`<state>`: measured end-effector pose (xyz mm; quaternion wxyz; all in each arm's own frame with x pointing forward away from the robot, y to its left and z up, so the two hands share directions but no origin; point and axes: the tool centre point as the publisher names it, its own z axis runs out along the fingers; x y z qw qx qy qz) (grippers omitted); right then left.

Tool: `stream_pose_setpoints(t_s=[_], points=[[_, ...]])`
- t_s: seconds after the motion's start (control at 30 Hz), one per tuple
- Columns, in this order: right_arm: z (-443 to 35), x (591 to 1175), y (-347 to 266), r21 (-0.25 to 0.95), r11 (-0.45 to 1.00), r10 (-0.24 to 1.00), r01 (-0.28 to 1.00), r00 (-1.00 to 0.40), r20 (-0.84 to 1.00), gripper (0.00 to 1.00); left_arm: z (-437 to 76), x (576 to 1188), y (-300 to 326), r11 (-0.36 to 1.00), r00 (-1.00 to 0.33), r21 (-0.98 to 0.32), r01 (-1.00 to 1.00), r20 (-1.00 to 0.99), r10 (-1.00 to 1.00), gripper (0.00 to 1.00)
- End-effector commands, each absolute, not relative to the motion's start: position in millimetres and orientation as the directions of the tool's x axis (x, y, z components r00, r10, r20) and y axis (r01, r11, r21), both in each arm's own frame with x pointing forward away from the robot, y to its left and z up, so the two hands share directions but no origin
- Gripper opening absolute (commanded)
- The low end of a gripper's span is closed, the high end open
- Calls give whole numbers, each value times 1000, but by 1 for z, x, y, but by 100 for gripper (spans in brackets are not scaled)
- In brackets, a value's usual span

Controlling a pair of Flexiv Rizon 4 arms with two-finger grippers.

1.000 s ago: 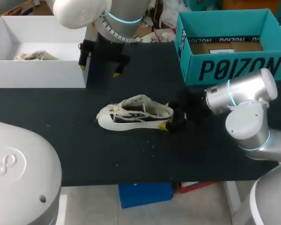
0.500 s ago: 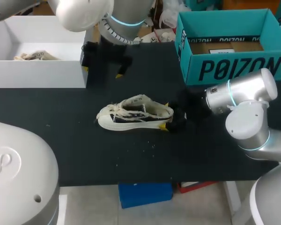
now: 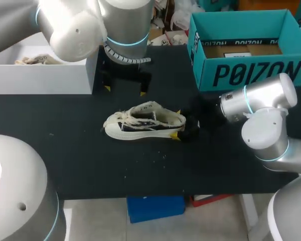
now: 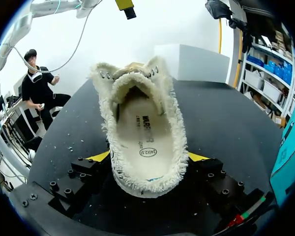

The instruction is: Take the shoe out of the shoebox, open the shoe tongue, remove and reinsert the insole, then place the shoe into the shoebox

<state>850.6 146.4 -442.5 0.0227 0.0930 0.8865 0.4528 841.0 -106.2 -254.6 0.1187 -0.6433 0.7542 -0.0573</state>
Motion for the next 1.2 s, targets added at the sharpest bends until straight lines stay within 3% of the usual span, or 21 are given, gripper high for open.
stream_pose_setpoints(t_s=[0.03,0.63,1.2], points=[[-443,851,148,806,574,187,146,-981,45,0,-272,847,-122,184,-171,-206,-961,-79,-982,100],[-443,851,148,806,574,187,146,-981,45,0,-310,841,-175,248,-234,-46,-968,-201,-951,100],[-443,851,148,806,574,187,146,-981,45,0,-358,832,-176,196,-198,37,-980,-308,-930,100]])
